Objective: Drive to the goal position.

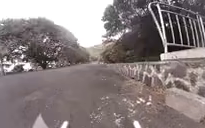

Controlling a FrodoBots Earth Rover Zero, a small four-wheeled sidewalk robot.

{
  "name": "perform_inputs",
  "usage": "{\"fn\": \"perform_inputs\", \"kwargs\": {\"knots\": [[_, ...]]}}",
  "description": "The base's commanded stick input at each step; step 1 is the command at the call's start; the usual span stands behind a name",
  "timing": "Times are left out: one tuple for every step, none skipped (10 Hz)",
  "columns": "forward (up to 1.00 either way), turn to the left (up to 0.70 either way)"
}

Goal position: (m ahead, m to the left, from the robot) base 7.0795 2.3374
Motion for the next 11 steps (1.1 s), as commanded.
{"fn": "perform_inputs", "kwargs": {"knots": [[0.5,0.0],[0.5,0.0],[0.5,0.0],[0.5,-0.23],[0.5,-0.5],[0.5,-0.5],[0.5,-0.07],[0.5,0.0],[0.5,0.0],[0.5,0.0],[0.5,0.0]]}}
